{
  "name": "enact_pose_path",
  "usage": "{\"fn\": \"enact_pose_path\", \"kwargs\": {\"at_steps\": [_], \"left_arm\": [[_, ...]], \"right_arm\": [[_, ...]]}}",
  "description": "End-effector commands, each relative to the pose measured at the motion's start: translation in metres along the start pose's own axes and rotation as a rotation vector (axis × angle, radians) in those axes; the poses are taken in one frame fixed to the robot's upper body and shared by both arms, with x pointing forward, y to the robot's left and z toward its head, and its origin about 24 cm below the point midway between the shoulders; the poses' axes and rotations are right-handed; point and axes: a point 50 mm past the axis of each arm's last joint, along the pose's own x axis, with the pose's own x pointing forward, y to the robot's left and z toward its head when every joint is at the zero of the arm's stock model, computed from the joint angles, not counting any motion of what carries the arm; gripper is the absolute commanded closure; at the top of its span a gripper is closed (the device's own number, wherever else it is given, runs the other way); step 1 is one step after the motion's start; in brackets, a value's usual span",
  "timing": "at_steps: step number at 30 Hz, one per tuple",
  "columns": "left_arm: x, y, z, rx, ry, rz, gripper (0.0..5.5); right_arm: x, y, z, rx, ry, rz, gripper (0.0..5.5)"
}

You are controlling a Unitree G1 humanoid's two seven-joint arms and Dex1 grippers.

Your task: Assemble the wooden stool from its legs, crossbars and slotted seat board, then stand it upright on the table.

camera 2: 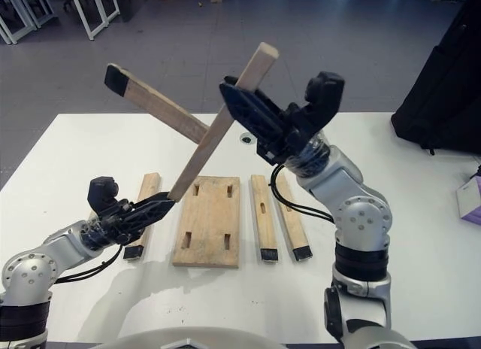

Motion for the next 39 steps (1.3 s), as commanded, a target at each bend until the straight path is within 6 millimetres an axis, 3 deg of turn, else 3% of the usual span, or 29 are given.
{"fn": "enact_pose_path", "kwargs": {"at_steps": [1,3,6,11,18,24,30,39], "left_arm": [[-0.001,0.001,0.002,0.039,0.027,0.013,2.61],[0.000,0.003,-0.002,0.048,0.054,0.032,2.61],[-0.004,0.007,-0.004,0.038,0.030,0.054,2.61],[-0.003,0.003,0.003,0.029,-0.042,0.015,1.65],[-0.006,0.009,-0.004,0.019,0.012,0.077,0.55],[-0.003,0.021,-0.004,0.104,0.048,0.174,0.53],[-0.005,0.023,-0.013,0.128,0.090,0.183,0.53],[-0.004,0.032,-0.023,0.152,0.102,0.242,0.53]], "right_arm": [[-0.014,-0.043,-0.011,-0.313,0.208,-0.124,3.48],[-0.020,-0.056,-0.023,-0.405,0.274,-0.124,3.48],[-0.022,-0.061,-0.010,-0.410,0.200,-0.145,3.47],[-0.024,-0.054,-0.005,-0.180,0.094,-0.092,3.44],[-0.032,-0.060,0.017,-0.341,0.086,-0.167,3.48],[-0.054,-0.064,-0.022,-0.448,0.349,-0.125,3.48],[-0.068,-0.063,-0.027,-0.505,0.463,-0.077,3.48],[-0.075,-0.060,-0.036,-0.400,0.582,0.028,3.49]]}}
